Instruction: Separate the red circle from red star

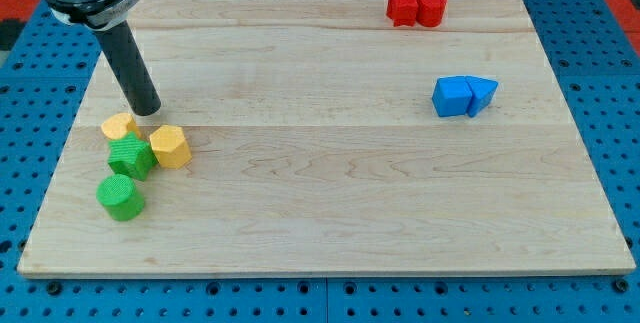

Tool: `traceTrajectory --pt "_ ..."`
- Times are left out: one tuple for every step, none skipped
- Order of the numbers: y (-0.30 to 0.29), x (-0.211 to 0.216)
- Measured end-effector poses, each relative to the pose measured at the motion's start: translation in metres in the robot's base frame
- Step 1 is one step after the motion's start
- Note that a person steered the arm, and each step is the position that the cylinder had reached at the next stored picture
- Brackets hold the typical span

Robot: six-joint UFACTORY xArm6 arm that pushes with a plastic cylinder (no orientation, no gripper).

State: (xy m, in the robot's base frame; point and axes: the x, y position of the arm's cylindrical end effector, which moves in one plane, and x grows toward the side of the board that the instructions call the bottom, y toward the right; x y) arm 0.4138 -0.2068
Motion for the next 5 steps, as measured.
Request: traceTrajectory --pt "-0.004 -0.002" --pt "-0.025 -0.021" --pt "-0.028 -0.022" --pt "-0.03 -0.023" --pt "-0.024 -0.03"
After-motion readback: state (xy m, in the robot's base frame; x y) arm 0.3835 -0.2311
